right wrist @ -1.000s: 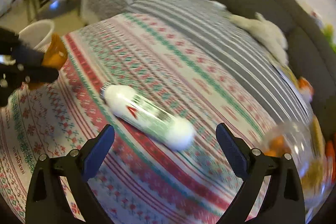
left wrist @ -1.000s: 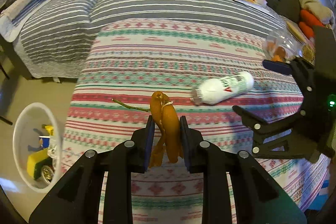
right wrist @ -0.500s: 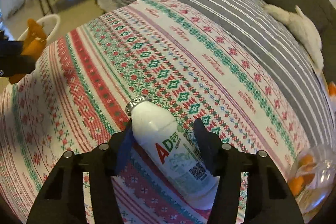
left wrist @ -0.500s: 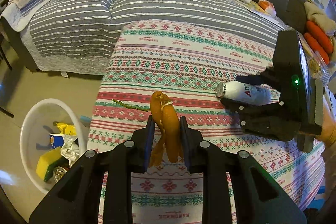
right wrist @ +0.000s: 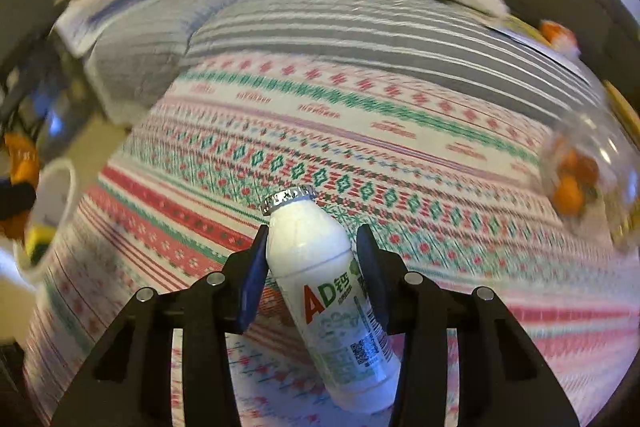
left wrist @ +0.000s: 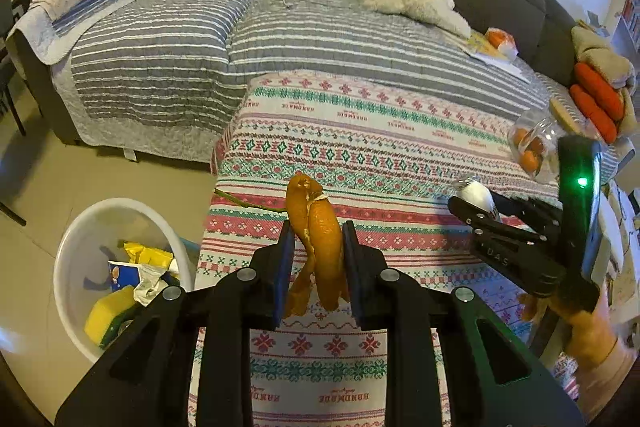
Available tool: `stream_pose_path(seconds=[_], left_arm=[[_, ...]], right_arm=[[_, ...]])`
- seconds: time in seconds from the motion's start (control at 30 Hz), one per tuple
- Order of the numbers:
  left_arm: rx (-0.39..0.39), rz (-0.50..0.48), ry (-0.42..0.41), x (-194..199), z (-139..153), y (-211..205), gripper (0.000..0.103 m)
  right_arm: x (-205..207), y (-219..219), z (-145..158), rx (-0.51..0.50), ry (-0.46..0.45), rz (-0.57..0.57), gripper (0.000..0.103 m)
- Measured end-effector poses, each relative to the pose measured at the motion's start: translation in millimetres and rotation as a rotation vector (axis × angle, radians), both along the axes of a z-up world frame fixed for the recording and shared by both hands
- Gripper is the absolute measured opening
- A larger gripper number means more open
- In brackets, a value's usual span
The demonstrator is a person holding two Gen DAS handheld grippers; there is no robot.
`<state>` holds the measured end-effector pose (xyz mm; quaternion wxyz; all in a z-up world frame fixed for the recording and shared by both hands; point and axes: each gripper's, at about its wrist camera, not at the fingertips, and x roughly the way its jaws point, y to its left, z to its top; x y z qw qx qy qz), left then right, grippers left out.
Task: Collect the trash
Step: 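Carry the orange peel and white bottle over the wastebasket with both tools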
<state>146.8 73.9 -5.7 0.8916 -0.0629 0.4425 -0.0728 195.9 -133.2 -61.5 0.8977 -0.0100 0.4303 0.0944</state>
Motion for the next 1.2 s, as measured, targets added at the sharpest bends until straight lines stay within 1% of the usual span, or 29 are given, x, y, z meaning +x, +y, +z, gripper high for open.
stream_pose_path(seconds=[0.1, 0.3, 0.4, 0.5, 0.83, 1.07, 1.2], left_arm=[[-0.014, 0.003, -0.016, -5, 6, 6, 0.023], [-0.048, 0.019, -0.049, -15, 18, 22, 0.023], [-0.063, 0.030, -0.065, -21, 23, 32, 0.023], [-0.073, 0.041, -0.077, -24, 27, 42, 0.023], [-0.100, 0.091, -0.093, -30, 34, 77, 0.023], [-0.118, 0.133, -0.101, -35, 37, 105, 0.023], [-0.128, 0.160, -0.097, -36, 37, 125, 0.023]], right_arm=[[-13, 2, 13, 0.034, -0.051, -0.047, 0.043], [-34, 17, 33, 0.061, -0.145, -0.103, 0.041], [-45, 23, 40, 0.084, -0.173, -0.114, 0.041], [-50, 34, 44, 0.111, -0.177, -0.107, 0.041], [-58, 82, 60, 0.146, -0.202, -0.031, 0.041], [-61, 117, 70, 0.181, -0.208, 0.018, 0.041], [-61, 134, 75, 0.217, -0.199, 0.045, 0.041]])
